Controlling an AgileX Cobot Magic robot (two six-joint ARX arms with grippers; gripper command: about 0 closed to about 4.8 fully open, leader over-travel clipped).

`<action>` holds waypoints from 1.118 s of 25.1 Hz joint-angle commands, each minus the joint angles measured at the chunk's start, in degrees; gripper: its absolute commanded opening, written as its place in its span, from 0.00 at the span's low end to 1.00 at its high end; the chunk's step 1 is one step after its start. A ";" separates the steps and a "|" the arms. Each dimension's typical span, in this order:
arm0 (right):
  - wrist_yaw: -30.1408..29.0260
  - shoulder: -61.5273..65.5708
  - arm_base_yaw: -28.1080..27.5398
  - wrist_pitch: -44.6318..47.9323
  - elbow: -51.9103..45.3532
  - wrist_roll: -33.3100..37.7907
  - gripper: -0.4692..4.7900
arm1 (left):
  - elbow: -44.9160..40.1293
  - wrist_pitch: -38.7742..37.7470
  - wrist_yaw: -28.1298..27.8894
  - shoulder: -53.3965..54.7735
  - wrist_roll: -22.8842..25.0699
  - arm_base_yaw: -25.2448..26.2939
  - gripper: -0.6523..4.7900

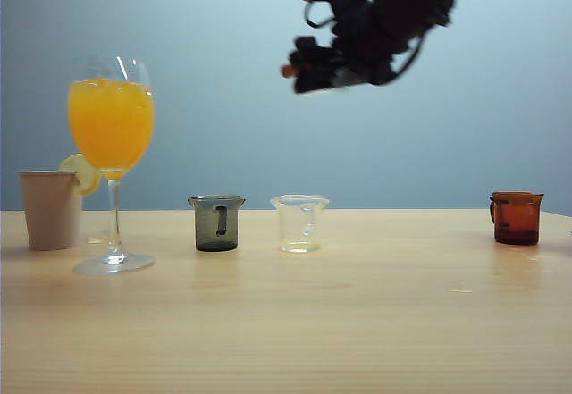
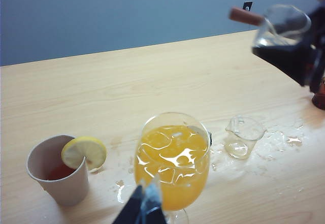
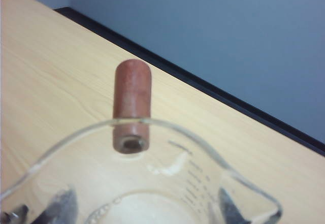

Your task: Pick up the third measuring cup from the left, pour the pineapple juice inside into the goblet, and finally put the measuring cup back in its original place.

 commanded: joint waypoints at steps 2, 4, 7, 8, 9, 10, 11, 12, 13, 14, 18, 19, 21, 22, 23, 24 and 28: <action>5.64 -3.39 -0.81 9.31 -9.18 3.96 0.58 | 0.26 0.33 0.00 -0.09 -0.17 0.02 0.11; 9.99 -4.52 -1.09 15.21 -16.00 9.42 0.58 | 0.26 0.33 0.00 -0.09 -0.17 0.02 0.11; 14.47 -4.48 -1.11 24.44 -24.59 13.97 0.58 | 0.26 0.33 0.00 -0.09 -0.17 0.02 0.11; 14.84 -4.37 -1.09 25.79 -26.14 14.23 0.58 | 0.26 0.33 0.00 -0.09 -0.17 0.02 0.11; 14.97 -4.15 -1.09 27.17 -27.52 14.60 0.58 | 0.26 0.33 0.00 -0.09 -0.17 0.02 0.11; 15.02 -3.80 -1.09 28.59 -29.03 15.63 0.58 | 0.26 0.33 -0.02 -0.09 -0.17 0.02 0.11; 15.50 -2.91 -1.11 30.05 -30.62 17.29 0.58 | 0.26 0.33 0.00 -0.09 -0.17 0.02 0.11; 15.82 -2.16 -1.09 30.64 -31.04 17.55 0.58 | 0.26 0.33 0.00 -0.09 -0.17 0.02 0.11; 15.80 -1.18 -1.09 31.52 -31.26 17.55 0.58 | 0.26 0.33 0.00 -0.09 -0.17 0.02 0.11; 15.80 -0.22 -1.09 32.20 -31.23 17.53 0.58 | 0.26 0.33 0.00 -0.09 -0.17 0.02 0.11; 16.63 5.25 -1.09 40.74 -31.19 17.03 0.58 | 0.26 0.33 0.00 -0.09 -0.17 0.02 0.11; 17.31 6.64 -1.09 43.12 -31.15 17.03 0.58 | 0.26 0.33 0.00 -0.09 -0.17 0.02 0.11; 19.10 12.37 -1.14 49.77 -29.79 17.05 0.58 | 0.26 0.33 0.00 -0.09 -0.17 0.02 0.11; 19.43 13.62 -1.14 50.03 -28.96 17.05 0.58 | 0.26 0.33 0.00 -0.09 -0.17 0.02 0.11; 19.45 14.40 -1.14 49.90 -28.24 17.05 0.58 | 0.26 0.33 0.00 -0.09 -0.17 0.02 0.11; 19.56 15.26 -1.14 49.62 -27.36 17.03 0.58 | 0.26 0.33 0.00 -0.09 -0.17 0.02 0.11; 19.65 17.86 -1.16 48.81 -24.35 16.04 0.58 | 0.26 0.33 0.00 -0.09 -0.17 0.02 0.11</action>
